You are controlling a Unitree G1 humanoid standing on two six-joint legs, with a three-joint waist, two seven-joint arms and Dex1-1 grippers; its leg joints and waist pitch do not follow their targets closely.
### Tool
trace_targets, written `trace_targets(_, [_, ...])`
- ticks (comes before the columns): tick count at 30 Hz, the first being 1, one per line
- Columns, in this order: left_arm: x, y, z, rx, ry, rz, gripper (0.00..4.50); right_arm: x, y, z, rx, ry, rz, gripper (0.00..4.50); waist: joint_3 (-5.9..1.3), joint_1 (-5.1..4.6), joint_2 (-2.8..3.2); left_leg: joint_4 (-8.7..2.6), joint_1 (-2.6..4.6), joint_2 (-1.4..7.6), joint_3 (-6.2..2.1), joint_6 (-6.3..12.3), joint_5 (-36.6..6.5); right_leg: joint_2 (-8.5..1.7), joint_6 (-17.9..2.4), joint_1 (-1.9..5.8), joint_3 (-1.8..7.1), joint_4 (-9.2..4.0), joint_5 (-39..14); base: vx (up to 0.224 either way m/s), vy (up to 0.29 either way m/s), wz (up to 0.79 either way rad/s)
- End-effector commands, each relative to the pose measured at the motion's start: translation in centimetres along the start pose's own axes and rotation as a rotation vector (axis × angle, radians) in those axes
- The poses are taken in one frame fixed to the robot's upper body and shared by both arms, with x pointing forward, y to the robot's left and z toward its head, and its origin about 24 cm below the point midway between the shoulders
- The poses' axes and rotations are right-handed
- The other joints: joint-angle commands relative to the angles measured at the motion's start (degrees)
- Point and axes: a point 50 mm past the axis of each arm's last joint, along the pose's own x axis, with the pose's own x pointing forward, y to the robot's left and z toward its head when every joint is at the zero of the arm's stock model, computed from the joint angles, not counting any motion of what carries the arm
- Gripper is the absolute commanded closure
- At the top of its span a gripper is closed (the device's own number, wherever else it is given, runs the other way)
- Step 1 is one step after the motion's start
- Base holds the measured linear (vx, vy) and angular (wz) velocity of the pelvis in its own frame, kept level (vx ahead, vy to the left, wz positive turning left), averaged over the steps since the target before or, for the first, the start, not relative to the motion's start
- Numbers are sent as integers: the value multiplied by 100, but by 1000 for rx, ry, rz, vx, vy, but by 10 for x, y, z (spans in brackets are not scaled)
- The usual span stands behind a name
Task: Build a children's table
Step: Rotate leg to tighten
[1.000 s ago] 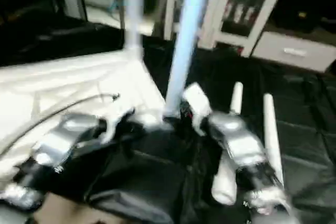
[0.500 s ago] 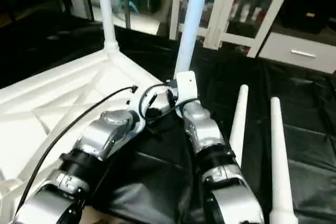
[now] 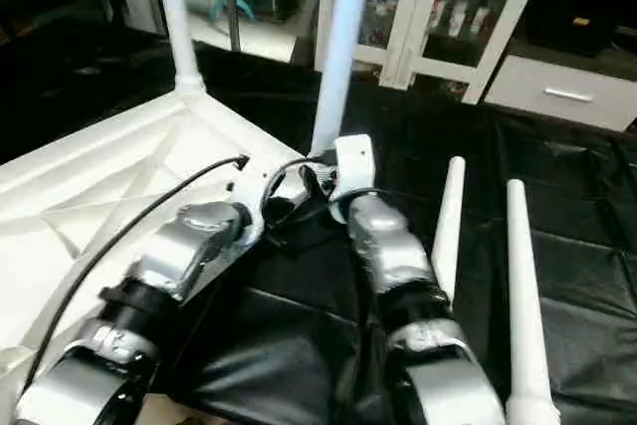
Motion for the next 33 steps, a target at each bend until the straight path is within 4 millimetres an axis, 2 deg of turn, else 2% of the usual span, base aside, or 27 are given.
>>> trace_targets(1, [-3,-3,-1,6,-17,-55,450,-5,-4,6,-16,-6,47,30,-394,32,-8,-379,4,173,-31,308,-545,-348,-1212,345,252,-320,-259,0,0,0])
trace_targets(3, [-9,-2,-7,16,7,-107,450,-13,-15,10,-64,15,102,18,-373,48,9,-378,2,179,-22,363,-536,-355,-1301,335,252,-329,-296,0,0,0])
trace_targets(4, [-15,-3,-10,32,19,-154,450,-21,-22,12,-98,45,148,18,-365,59,2,-388,7,182,-30,363,-598,-348,-1286,348,243,-339,-401,0,0,0])
trace_targets(6, [-18,-3,-13,44,34,-190,450,-25,-26,14,-128,56,178,9,-346,97,16,-398,27,198,-20,285,-798,-359,-1240,327,258,-372,-757,0,0,0])
trace_targets(7, [-24,-6,-18,77,59,-258,450,-32,-30,16,-170,74,237,9,-346,101,39,-400,35,193,-23,263,-871,-351,-1215,316,254,-377,-847,0,0,0])
trace_targets(8, [-28,-7,-21,92,78,-301,450,-37,-31,16,-199,87,289,9,-334,95,21,-415,20,206,-32,216,-982,-365,-1164,323,257,-394,-1016,0,0,0])
trace_targets(9, [-31,-9,-23,110,89,-337,450,-41,-32,17,-222,97,329,9,-338,105,28,-419,38,220,-38,189,-1030,-366,-1137,317,259,-400,-1065,0,0,0])
trace_targets(13, [-48,-16,-31,194,132,-529,450,-61,-32,20,-298,151,533,9,-331,116,26,-418,28,224,-38,231,-972,-357,-1201,320,266,-374,-913,0,0,0])
trace_targets(15, [-51,-17,-33,202,142,-556,450,-65,-31,19,-306,164,573,9,-320,123,39,-422,44,220,-35,227,-1054,-347,-1210,298,261,-388,-1033,0,0,0])
trace_targets(18, [-61,-15,-33,240,158,-622,450,-84,-30,12,-361,266,736,9,-306,154,30,-435,59,241,-41,186,-1175,-350,-1162,298,272,-401,-1202,0,0,0])
trace_targets(25, [-63,-8,-31,269,171,-621,450,-87,-28,5,-427,317,776,9,-315,156,9,-426,44,219,-43,125,-1162,-369,-1152,299,273,-416,-1374,0,0,0])
trace_targets(30, [-66,-7,-30,279,179,-637,450,-83,-26,3,-443,320,774,9,-335,153,15,-408,41,213,-38,150,-967,-352,-1244,307,271,-369,-1018,0,0,0])
trace_targets(31, [-66,-7,-30,279,180,-638,450,-82,-25,3,-444,319,774,9,-335,155,33,-409,39,212,-42,149,-957,-354,-1258,309,270,-365,-992,0,0,0])
trace_targets(33, [-66,-7,-30,280,183,-641,450,-81,-23,2,-448,318,778,26,-335,147,23,-407,41,211,-38,153,-981,-351,-1279,313,269,-367,-971,0,0,0])
